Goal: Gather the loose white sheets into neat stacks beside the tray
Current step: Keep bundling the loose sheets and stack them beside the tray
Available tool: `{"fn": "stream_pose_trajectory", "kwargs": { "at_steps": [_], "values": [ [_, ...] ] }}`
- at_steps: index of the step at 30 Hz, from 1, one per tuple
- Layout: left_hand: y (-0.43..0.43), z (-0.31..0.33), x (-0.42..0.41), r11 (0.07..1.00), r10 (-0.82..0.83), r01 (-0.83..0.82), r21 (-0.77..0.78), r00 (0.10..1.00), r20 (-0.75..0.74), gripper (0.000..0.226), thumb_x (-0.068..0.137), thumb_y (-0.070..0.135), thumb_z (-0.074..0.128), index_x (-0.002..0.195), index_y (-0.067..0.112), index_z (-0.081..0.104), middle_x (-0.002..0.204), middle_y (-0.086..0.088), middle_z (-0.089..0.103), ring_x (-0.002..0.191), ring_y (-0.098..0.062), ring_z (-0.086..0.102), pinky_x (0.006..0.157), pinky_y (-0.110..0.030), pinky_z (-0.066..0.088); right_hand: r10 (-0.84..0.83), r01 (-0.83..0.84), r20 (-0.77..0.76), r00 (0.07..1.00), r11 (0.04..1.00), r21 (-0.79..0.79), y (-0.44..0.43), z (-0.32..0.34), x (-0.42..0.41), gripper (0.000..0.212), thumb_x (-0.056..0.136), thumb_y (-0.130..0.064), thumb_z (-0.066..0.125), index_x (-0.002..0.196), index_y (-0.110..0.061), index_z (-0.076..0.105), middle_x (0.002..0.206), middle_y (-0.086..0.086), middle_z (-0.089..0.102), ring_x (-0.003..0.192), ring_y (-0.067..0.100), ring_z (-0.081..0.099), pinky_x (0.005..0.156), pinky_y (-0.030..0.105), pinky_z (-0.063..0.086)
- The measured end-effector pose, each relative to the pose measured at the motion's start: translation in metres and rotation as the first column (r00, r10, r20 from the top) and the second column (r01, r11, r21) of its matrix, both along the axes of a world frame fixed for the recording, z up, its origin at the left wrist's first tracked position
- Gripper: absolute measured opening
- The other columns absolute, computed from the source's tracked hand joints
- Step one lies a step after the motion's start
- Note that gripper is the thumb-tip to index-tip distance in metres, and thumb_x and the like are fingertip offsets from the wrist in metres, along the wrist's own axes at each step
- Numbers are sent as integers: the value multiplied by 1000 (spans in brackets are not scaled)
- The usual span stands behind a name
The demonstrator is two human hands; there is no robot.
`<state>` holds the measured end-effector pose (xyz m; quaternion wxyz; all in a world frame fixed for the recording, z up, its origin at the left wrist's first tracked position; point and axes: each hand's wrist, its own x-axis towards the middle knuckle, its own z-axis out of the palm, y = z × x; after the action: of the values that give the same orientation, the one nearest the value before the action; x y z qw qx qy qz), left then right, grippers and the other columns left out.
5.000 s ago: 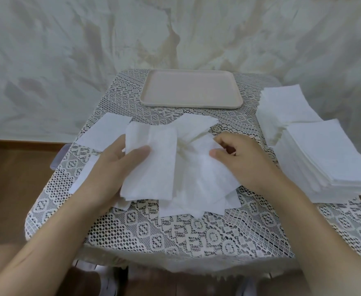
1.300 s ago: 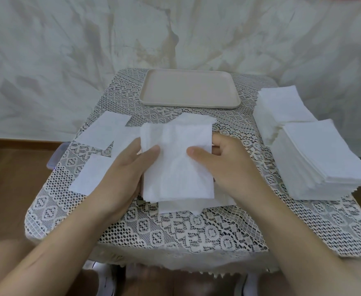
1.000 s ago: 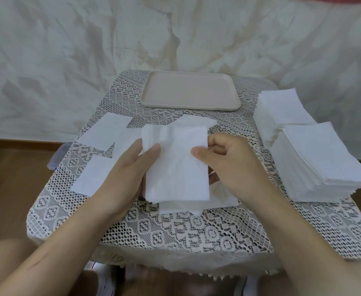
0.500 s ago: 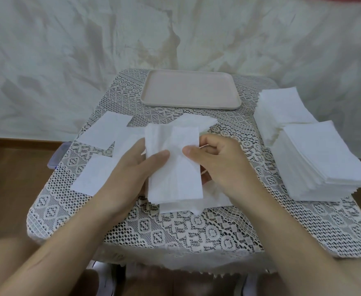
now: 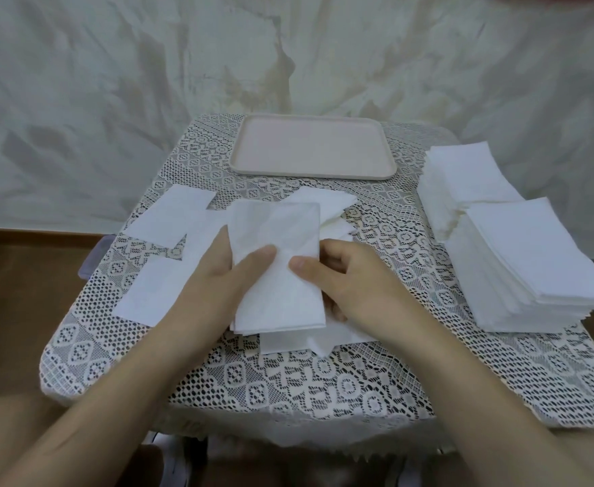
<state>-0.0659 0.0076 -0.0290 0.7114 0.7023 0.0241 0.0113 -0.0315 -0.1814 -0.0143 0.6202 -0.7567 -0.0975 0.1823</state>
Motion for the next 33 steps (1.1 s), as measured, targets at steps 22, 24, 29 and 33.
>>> {"fn": "stream_pose_trajectory", "kwargs": {
  "at_steps": [22, 24, 29, 33],
  "values": [
    [26, 5, 8, 987, 145, -141, 75, 988, -56, 17, 101, 25, 67, 116, 31, 70, 91, 3, 79, 71, -19, 74, 44, -35, 55, 20, 169, 287, 958, 768, -617, -26, -12, 22, 26, 87, -45, 77, 102, -28, 66, 88, -15, 61, 86, 10, 62, 74, 30, 43],
    [26, 5, 9, 987, 149, -145, 76, 987, -56, 16, 101, 25, 67, 115, 33, 70, 91, 3, 79, 70, -20, 74, 45, -35, 56, 16, 195, 308, 951, 742, -642, -27, -10, 21, 30, 88, -47, 75, 107, -27, 64, 100, -12, 61, 94, 13, 61, 78, 31, 44],
    [25, 5, 9, 985, 147, -143, 94, 988, -44, 16, 101, 24, 66, 115, 32, 70, 93, 5, 80, 73, -15, 75, 48, -28, 54, -16, 211, 292, 956, 728, -652, -33, -8, 22, 28, 89, -44, 75, 104, -24, 63, 96, -12, 60, 94, 14, 61, 78, 31, 45],
    [24, 6, 9, 985, 154, -149, 91, 987, -52, 17, 101, 22, 65, 114, 32, 70, 90, 9, 80, 72, -10, 75, 48, -23, 53, -32, 199, 279, 960, 781, -592, -35, -8, 23, 16, 91, -35, 75, 92, -24, 63, 81, -13, 59, 78, 10, 57, 65, 29, 39]
  ]
}}
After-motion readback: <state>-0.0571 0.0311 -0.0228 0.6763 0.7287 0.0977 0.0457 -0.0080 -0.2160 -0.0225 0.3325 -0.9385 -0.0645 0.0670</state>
